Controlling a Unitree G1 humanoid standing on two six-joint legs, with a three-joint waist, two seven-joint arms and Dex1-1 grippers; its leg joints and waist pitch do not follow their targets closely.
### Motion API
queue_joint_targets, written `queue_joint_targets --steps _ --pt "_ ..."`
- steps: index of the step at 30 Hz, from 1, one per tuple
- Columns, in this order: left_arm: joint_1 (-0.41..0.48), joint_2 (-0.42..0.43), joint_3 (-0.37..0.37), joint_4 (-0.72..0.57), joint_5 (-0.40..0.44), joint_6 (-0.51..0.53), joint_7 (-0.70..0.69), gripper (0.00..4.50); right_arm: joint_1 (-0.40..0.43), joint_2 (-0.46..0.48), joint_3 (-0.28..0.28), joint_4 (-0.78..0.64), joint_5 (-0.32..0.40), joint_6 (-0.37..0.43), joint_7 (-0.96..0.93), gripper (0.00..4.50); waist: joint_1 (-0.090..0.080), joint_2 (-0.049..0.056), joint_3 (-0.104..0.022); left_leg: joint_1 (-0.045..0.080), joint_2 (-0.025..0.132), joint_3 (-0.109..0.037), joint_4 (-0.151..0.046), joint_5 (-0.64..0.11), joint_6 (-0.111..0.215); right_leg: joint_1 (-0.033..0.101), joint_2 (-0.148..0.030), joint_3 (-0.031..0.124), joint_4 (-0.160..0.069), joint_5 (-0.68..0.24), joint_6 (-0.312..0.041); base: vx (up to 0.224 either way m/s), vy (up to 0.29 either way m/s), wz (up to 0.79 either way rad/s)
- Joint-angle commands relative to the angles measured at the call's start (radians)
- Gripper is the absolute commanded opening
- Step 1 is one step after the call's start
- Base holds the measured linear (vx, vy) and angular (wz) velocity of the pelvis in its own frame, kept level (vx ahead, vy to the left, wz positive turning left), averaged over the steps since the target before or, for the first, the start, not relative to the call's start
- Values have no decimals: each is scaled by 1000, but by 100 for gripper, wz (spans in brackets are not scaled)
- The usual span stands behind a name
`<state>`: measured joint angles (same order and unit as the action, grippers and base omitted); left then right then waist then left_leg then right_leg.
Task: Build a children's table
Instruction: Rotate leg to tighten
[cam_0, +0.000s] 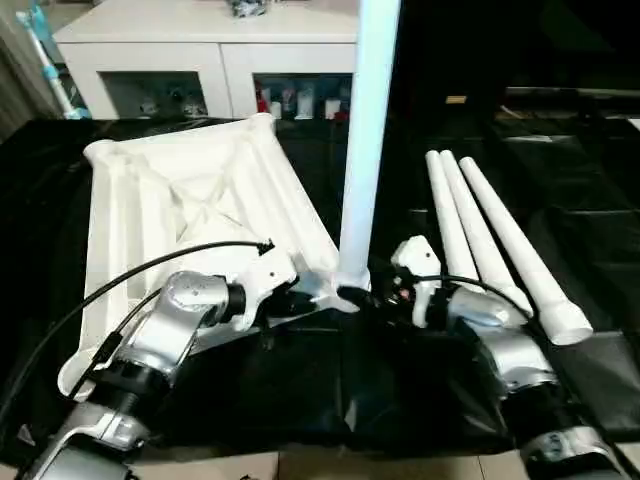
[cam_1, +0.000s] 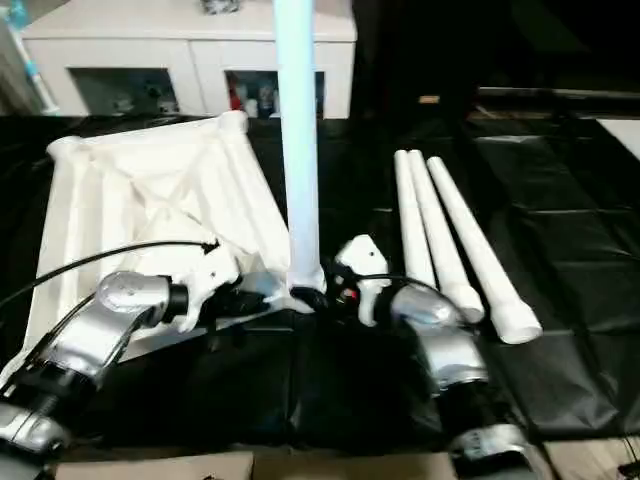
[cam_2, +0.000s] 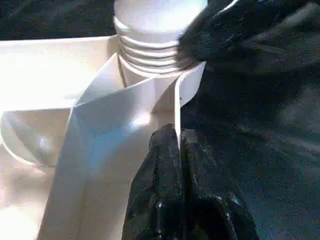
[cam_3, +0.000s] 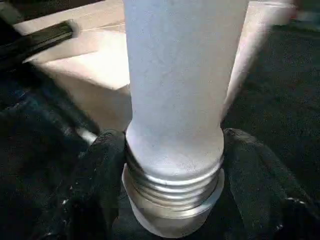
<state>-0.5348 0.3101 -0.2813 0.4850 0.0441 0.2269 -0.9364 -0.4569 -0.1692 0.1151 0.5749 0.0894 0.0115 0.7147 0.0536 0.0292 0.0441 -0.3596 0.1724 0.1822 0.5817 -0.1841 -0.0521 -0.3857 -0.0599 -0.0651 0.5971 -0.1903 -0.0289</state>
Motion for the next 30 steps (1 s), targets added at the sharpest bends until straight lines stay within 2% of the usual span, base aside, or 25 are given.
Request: queue_joint_targets --steps 1,2,3,4,6,8,9,10,12,13,15,16,17,19,20,21,22,27,30 --pt "-40 -78 -16 110 26 35 115 0 -50 54 -16 70 -28 62 -158 269 -3 -11 -44 11 57 -26 -74 -269 25 34 -91 52 -85 -355 -185 0 0 0" --pt "-64 -106 -1 144 23 46 157 0 -65 74 -30 94 -26 83 -210 269 -3 -11 -42 16 58 -28 -76 -287 18 32 -93 53 -90 -387 -177 0 0 0" --pt "-84 -124 3 171 27 49 188 0 -79 90 -41 115 -26 96 -253 269 -3 -10 -44 16 57 -32 -75 -302 7 34 -97 52 -92 -422 -163 0 0 0" --pt "-118 -153 1 217 41 44 233 0 -103 114 -57 149 -26 108 -319 269 -3 -10 -45 12 57 -32 -76 -292 8 33 -97 54 -94 -415 -152 0 0 0" --pt "-154 -187 -2 269 56 30 283 0 -129 140 -68 183 -28 114 -384 269 -2 -9 -48 17 58 -32 -76 -293 4 29 -96 55 -92 -378 -154 0 0 0" --pt "-171 -204 -7 294 65 10 307 0 -141 153 -78 194 -22 120 -410 269 2 -9 -51 12 58 -30 -75 -263 17 33 -96 57 -87 -298 -167 0 0 0" --pt "-171 -204 -7 294 65 10 307 0 -141 153 -78 194 -22 120 -410 269 2 -9 -51 12 58 -30 -75 -263 17 33 -96 57 -87 -298 -167 0 0 0" --pt "-184 -222 -12 312 72 -6 312 0 -145 159 -68 193 -30 109 -396 269 8 -11 -57 8 58 -27 -70 -214 34 40 -97 57 -77 -208 -185 0 0 0" --pt "-196 -235 -9 338 76 -21 312 0 -142 157 -51 192 -62 89 -394 269 10 -11 -60 4 57 -26 -66 -172 51 43 -96 55 -70 -131 -201 0 0 0" --pt "-200 -235 -11 354 81 -42 310 0 -133 157 -52 185 -65 64 -394 269 13 -6 -59 5 57 -25 -65 -167 59 43 -98 54 -68 -116 -210 0 0 0" --pt "-200 -233 -11 364 81 -49 309 0 -127 159 -69 179 -42 68 -390 269 14 -8 -57 6 57 -25 -67 -184 64 44 -98 54 -73 -143 -211 0 0 0" --pt "-201 -231 -11 374 82 -58 309 0 -124 160 -79 173 -25 71 -384 325 14 -7 -56 8 59 -26 -69 -201 61 43 -98 53 -76 -175 -208 0 0 0" --pt "-200 -230 -10 378 81 -62 306 0 -120 159 -84 163 -14 74 -377 339 14 1 -54 10 60 -27 -71 -224 53 41 -97 53 -79 -203 -203 0 0 0" --pt "-200 -228 -10 388 82 -76 303 0 -110 157 -88 140 4 73 -359 339 14 -2 -53 9 61 -29 -75 -251 43 43 -99 53 -81 -231 -196 0 0 0" --pt "-200 -228 -10 390 82 -79 303 0 -109 156 -89 136 6 73 -357 358 15 1 -52 11 62 -29 -75 -257 42 41 -98 54 -83 -237 -193 0 0 0" --pt "-202 -229 -9 397 84 -88 301 0 -104 155 -89 126 3 69 -355 358 13 -1 -52 10 62 -30 -77 -264 38 41 -97 54 -84 -243 -190 0 0 0" --pt "-204 -230 -9 402 84 -94 298 0 -99 151 -88 116 -6 64 -362 385 13 -2 -52 10 62 -30 -77 -266 35 40 -98 54 -83 -243 -190 0 0 0" --pt "-218 -235 -3 435 89 -147 294 0 -55 121 -106 28 -2 55 -347 385 20 -5 -50 10 62 -29 -77 -259 42 38 -100 56 -88 -272 -173 0 0 0" --pt "-236 -241 21 462 79 -156 329 0 -14 97 -128 -59 30 61 -342 385 28 -5 -51 12 63 -27 -77 -250 49 37 -98 57 -89 -258 -162 0 0 0"
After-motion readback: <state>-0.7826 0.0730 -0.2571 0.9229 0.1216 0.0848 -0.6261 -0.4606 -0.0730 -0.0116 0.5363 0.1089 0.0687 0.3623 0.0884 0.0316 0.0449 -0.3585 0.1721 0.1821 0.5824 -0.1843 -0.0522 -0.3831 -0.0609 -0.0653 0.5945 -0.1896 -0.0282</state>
